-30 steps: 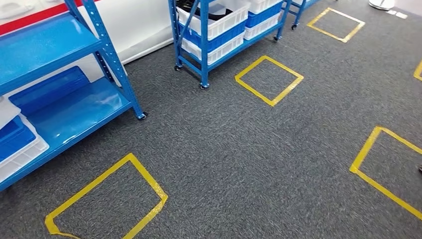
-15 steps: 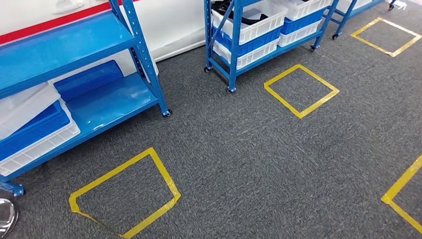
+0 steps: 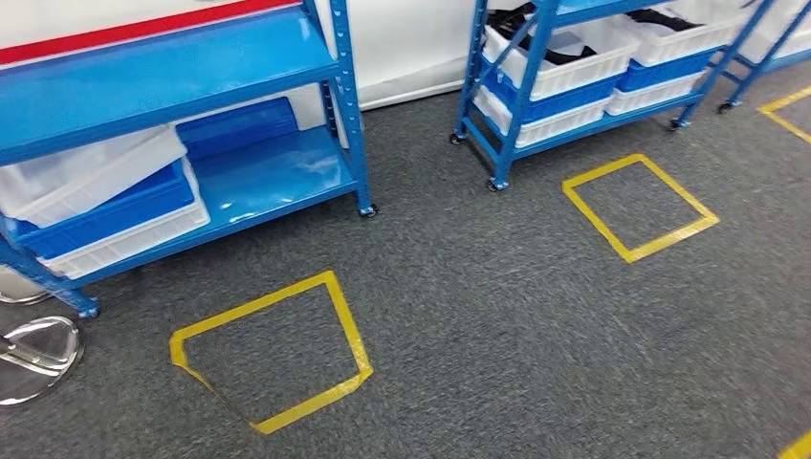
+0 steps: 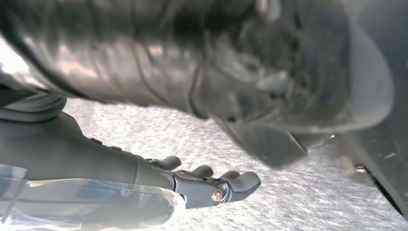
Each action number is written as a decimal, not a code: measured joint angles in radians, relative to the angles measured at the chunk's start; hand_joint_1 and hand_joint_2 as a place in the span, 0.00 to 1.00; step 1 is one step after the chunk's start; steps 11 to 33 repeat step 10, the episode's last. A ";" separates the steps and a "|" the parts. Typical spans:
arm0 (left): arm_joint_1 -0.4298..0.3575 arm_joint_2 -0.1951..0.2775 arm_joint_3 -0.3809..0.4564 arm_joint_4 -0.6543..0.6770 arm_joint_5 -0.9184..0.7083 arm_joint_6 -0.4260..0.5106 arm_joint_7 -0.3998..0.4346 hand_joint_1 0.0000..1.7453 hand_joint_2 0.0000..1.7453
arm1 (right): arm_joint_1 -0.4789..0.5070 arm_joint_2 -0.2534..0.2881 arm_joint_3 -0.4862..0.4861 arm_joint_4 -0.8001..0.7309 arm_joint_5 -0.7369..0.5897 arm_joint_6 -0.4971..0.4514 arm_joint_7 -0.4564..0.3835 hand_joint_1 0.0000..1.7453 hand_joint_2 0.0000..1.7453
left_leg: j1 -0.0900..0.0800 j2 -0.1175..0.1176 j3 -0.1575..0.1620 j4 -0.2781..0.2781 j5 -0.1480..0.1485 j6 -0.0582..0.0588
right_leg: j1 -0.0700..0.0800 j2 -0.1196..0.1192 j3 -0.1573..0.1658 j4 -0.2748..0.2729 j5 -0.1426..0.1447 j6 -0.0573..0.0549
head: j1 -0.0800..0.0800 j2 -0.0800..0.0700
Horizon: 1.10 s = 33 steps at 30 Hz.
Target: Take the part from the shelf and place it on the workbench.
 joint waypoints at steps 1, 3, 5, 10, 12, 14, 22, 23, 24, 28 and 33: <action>-0.003 -0.002 0.000 0.000 0.003 0.003 0.003 0.00 0.00 | 0.001 0.000 0.000 0.000 -0.005 -0.003 0.002 0.00 0.00 | 0.000 -0.010 0.002 -0.001 0.000 0.002 | -0.001 0.028 -0.029 0.062 -0.029 0.003 | 0.003 0.000; -0.009 -0.005 0.000 0.000 0.010 0.009 0.009 0.00 0.00 | 0.004 0.000 0.000 0.000 -0.016 -0.010 0.010 0.00 0.00 | 0.001 -0.035 0.001 0.002 -0.001 0.004 | -0.003 0.046 -0.095 0.178 -0.067 0.007 | 0.005 0.000; -0.010 -0.007 0.001 0.000 0.018 0.018 0.017 0.00 0.00 | 0.006 0.000 0.000 0.000 -0.032 -0.016 0.022 0.00 0.00 | 0.003 -0.063 0.002 0.008 -0.006 0.000 | -0.006 0.050 -0.109 0.177 -0.033 0.010 | 0.005 0.000; -0.013 -0.009 0.002 0.000 0.025 0.029 0.022 0.00 0.00 | 0.010 0.000 -0.004 0.001 -0.064 -0.023 0.045 0.00 0.00 | 0.009 -0.120 -0.011 0.042 -0.024 -0.021 | -0.023 0.150 -0.022 -0.046 0.073 0.016 | 0.006 0.000; -0.013 -0.009 0.002 0.000 0.025 0.029 0.022 0.00 0.00 | 0.010 0.000 -0.004 0.001 -0.064 -0.023 0.045 0.00 0.00 | 0.009 -0.120 -0.011 0.042 -0.024 -0.021 | -0.023 0.150 -0.022 -0.046 0.073 0.016 | 0.006 0.000; -0.013 -0.009 0.002 0.000 0.025 0.029 0.022 0.00 0.00 | 0.010 0.000 -0.004 0.001 -0.064 -0.023 0.045 0.00 0.00 | 0.009 -0.120 -0.011 0.042 -0.024 -0.021 | -0.023 0.150 -0.022 -0.046 0.073 0.016 | 0.006 0.000; -0.013 -0.009 0.002 0.000 0.025 0.029 0.022 0.00 0.00 | 0.010 0.000 -0.004 0.001 -0.064 -0.023 0.045 0.00 0.00 | 0.009 -0.120 -0.011 0.042 -0.024 -0.021 | -0.023 0.150 -0.022 -0.046 0.073 0.016 | 0.006 0.000; -0.013 -0.009 0.002 0.000 0.025 0.029 0.022 0.00 0.00 | 0.010 0.000 -0.004 0.001 -0.064 -0.023 0.045 0.00 0.00 | 0.009 -0.120 -0.011 0.042 -0.024 -0.021 | -0.023 0.150 -0.022 -0.046 0.073 0.016 | 0.006 0.000; -0.013 -0.009 0.002 0.000 0.025 0.029 0.022 0.00 0.00 | 0.010 0.000 -0.004 0.001 -0.064 -0.023 0.045 0.00 0.00 | 0.009 -0.120 -0.011 0.042 -0.024 -0.021 | -0.023 0.150 -0.022 -0.046 0.073 0.016 | 0.006 0.000; -0.013 -0.009 0.002 0.000 0.025 0.029 0.022 0.00 0.00 | 0.010 0.000 -0.004 0.001 -0.064 -0.023 0.045 0.00 0.00 | 0.009 -0.120 -0.011 0.042 -0.024 -0.021 | -0.023 0.150 -0.022 -0.046 0.073 0.016 | 0.006 0.000; -0.013 -0.009 0.002 0.000 0.025 0.029 0.022 0.00 0.00 | 0.010 0.000 -0.004 0.001 -0.064 -0.023 0.045 0.00 0.00 | 0.009 -0.120 -0.011 0.042 -0.024 -0.021 | -0.023 0.150 -0.022 -0.046 0.073 0.016 | 0.006 0.000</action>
